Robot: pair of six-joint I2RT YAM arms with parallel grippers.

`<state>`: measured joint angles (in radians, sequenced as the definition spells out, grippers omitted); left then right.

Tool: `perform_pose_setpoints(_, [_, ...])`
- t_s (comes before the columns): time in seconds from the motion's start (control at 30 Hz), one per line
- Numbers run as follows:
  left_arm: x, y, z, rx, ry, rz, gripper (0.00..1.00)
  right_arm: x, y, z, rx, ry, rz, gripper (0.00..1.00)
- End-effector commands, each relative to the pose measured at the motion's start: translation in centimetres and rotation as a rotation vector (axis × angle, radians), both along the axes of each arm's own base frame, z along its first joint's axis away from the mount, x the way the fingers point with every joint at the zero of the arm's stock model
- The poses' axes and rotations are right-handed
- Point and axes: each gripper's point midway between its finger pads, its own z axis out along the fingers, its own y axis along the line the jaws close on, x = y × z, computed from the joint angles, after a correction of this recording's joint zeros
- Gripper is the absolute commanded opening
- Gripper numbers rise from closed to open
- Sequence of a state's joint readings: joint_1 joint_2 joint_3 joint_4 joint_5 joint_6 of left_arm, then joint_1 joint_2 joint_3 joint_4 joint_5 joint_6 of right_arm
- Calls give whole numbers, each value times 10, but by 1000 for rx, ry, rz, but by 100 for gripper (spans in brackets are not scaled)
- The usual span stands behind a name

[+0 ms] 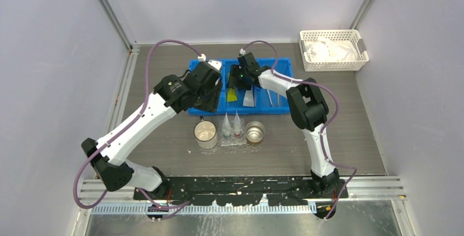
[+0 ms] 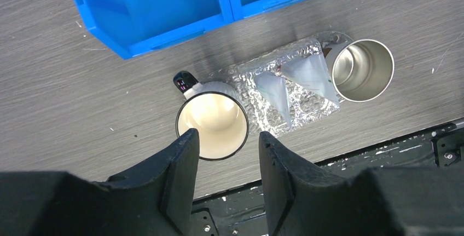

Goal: Prepare toiletry sets of a toothbrush and toothpaste on the tray

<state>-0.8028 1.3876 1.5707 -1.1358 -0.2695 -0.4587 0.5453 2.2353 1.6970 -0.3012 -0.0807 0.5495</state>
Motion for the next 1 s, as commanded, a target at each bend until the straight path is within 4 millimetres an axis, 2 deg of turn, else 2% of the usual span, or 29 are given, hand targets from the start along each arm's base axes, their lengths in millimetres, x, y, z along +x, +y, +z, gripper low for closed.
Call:
perform_pose_setpoints(0.0, [3, -3, 12, -49, -47, -14, 45, 15, 15, 28, 128, -104, -8, 62])
perform_pose_setpoints(0.13, [4, -5, 8, -48, -42, -16, 45, 18, 16, 24, 122, -104, -14, 63])
perform_pose_setpoints(0.23, [5, -6, 6, -45, -36, -21, 45, 21, 13, 11, 83, -79, -23, 62])
perform_pose_setpoints(0.33, [5, -6, 5, -43, -34, -20, 45, 22, 11, -3, 39, -45, -22, 55])
perform_pose_setpoints(0.67, [6, -8, -1, -46, -21, -22, 43, 15, 6, -38, -17, 22, -1, 53])
perform_pose_setpoints(0.83, [6, -9, -1, -50, -20, -23, 42, 9, 5, -55, -42, 65, 19, 41])
perform_pose_setpoints(0.97, [6, -11, -2, -60, -15, -26, 41, 3, 4, -62, -54, 98, 36, 38])
